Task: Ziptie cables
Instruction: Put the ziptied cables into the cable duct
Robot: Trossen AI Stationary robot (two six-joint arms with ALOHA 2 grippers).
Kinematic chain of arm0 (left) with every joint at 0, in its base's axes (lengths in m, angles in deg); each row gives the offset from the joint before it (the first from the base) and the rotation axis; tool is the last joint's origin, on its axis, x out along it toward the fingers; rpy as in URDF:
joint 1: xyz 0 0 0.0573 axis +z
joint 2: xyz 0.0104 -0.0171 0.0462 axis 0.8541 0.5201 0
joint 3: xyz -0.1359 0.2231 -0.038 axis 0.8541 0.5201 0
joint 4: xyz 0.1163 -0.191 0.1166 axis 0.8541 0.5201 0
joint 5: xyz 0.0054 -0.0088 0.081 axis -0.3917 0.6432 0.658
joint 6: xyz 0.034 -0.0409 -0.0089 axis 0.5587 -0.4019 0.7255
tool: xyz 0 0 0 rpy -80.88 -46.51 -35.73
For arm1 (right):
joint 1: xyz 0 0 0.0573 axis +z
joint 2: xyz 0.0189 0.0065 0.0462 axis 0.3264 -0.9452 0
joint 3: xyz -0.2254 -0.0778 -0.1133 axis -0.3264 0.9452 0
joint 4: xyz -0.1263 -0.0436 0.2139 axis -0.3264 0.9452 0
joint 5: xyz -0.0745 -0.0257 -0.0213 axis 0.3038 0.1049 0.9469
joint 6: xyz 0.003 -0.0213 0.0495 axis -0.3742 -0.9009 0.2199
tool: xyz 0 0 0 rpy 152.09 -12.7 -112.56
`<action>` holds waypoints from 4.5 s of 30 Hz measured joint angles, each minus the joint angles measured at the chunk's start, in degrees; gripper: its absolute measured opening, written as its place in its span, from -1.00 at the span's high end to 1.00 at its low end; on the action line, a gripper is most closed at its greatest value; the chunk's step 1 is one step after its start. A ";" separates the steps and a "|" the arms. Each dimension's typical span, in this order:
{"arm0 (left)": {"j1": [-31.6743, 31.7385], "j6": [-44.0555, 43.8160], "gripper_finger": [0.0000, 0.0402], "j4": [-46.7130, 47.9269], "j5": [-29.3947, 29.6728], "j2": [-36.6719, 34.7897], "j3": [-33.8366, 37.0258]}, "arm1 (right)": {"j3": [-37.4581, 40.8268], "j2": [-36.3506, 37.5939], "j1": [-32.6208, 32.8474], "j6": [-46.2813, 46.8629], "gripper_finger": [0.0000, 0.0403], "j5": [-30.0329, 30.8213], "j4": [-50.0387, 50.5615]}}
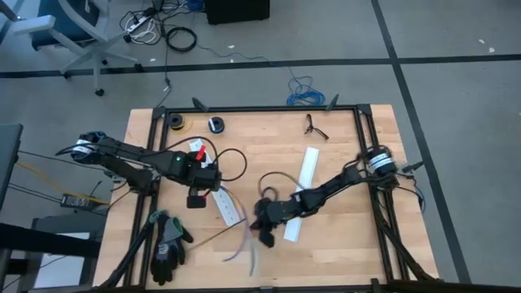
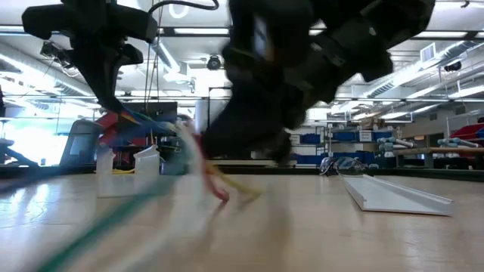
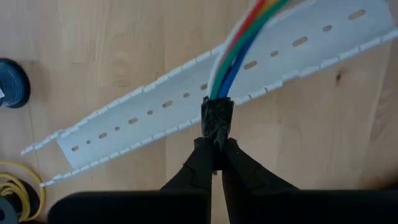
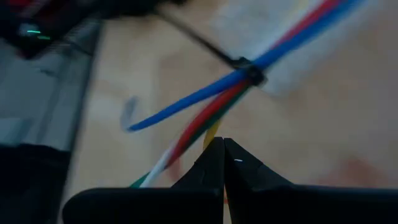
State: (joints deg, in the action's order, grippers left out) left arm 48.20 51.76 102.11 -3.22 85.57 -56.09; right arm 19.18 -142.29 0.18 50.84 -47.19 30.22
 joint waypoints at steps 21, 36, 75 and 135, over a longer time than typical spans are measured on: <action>4.15 0.96 0.91 4.82 4.78 -3.85 7.32 | -16.87 -6.16 0.93 -5.47 1.00 3.06 11.67; 6.75 2.67 0.92 -2.64 3.53 -5.88 15.17 | -16.79 -3.51 -3.38 -3.50 0.94 10.70 21.12; 12.87 7.13 0.91 -13.49 3.46 -5.86 15.10 | -16.71 -3.20 -3.97 -5.64 1.00 5.58 40.01; 11.54 5.40 0.91 -3.45 4.16 -6.58 10.93 | -13.40 2.56 -12.47 1.75 0.28 -14.20 32.72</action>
State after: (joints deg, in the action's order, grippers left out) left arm 59.74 57.16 98.66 0.94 78.99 -45.16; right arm 5.78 -139.73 -12.29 52.59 -61.39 62.94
